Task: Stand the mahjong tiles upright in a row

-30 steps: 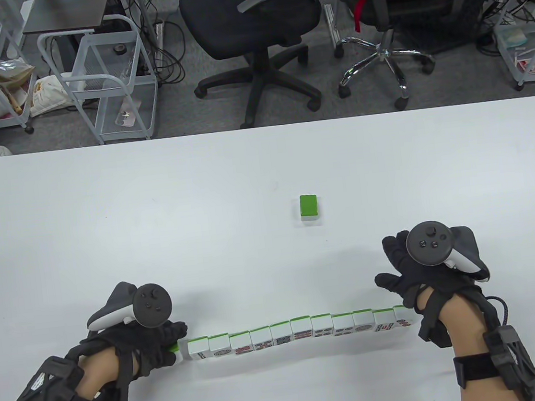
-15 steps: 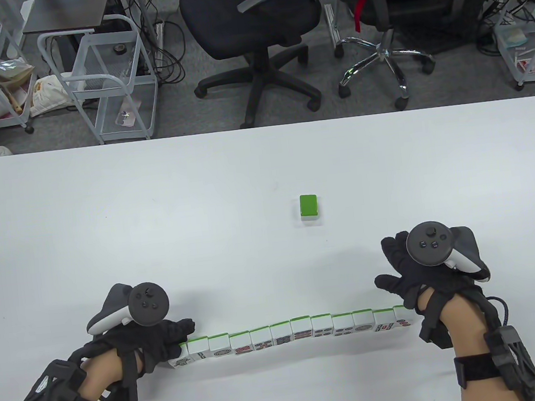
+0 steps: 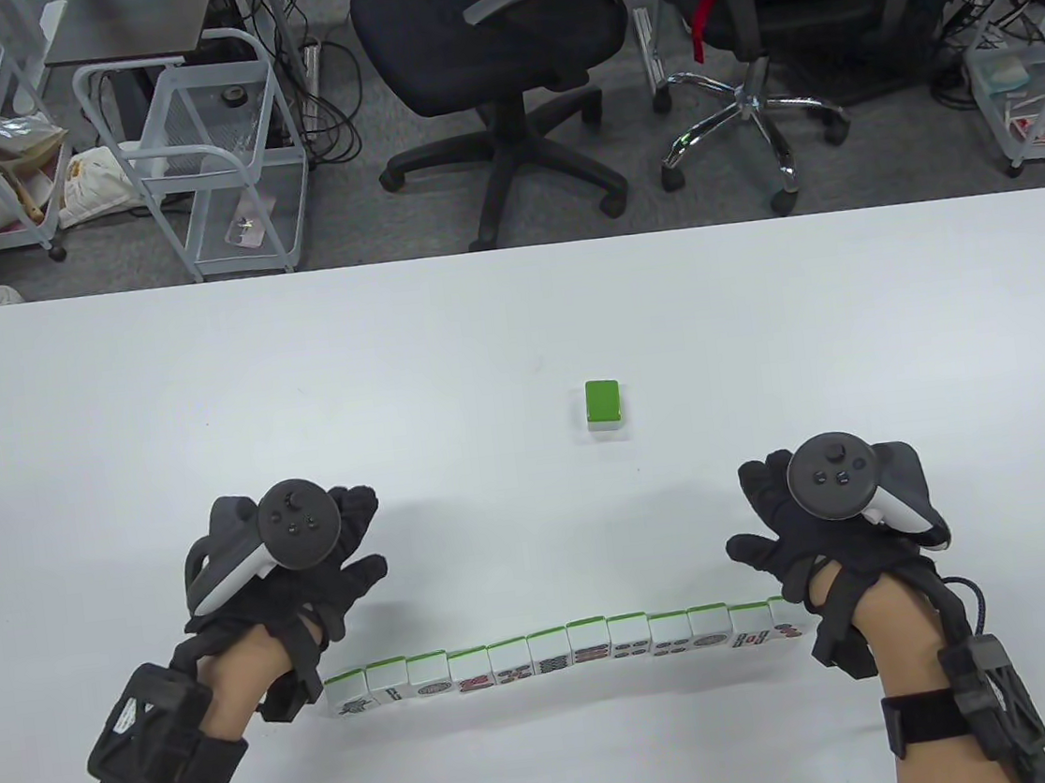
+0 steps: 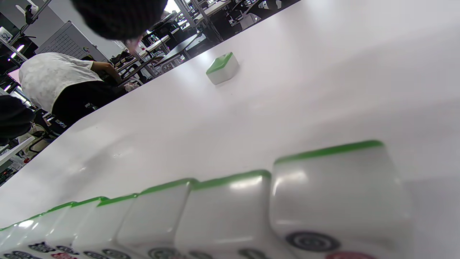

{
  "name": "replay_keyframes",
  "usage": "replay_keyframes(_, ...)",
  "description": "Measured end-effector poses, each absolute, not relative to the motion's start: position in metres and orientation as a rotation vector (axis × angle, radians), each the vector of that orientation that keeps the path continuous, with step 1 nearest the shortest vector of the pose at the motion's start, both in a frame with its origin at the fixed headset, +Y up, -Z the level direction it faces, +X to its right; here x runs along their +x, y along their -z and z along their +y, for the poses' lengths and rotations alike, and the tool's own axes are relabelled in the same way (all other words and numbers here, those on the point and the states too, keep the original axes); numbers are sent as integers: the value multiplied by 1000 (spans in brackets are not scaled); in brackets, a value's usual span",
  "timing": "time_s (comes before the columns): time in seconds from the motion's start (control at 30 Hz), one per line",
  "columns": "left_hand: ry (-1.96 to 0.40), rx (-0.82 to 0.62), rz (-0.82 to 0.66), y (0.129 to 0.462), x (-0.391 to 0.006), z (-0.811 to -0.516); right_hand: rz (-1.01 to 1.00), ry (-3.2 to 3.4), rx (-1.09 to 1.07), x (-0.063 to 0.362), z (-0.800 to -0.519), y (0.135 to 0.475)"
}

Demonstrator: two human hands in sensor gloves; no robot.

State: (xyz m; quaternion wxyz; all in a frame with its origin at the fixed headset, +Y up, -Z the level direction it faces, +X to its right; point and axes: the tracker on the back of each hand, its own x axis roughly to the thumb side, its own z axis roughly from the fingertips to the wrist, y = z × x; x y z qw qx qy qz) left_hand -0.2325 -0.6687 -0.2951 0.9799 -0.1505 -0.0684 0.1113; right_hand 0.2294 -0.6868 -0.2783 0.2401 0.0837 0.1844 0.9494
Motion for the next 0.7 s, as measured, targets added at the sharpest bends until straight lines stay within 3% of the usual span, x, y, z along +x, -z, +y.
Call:
replay_keyframes(0.27, -205, -270, 49, 330, -220, -692, 515, -2613, 212, 229, -691, 279)
replay_keyframes(0.5, -216, -328, 65, 330, -224, -717, 430, -2668, 190, 224, -694, 285)
replay_keyframes(0.7, -202, -334, 62, 330, -223, -719, 278, -2740, 182, 200, -684, 302)
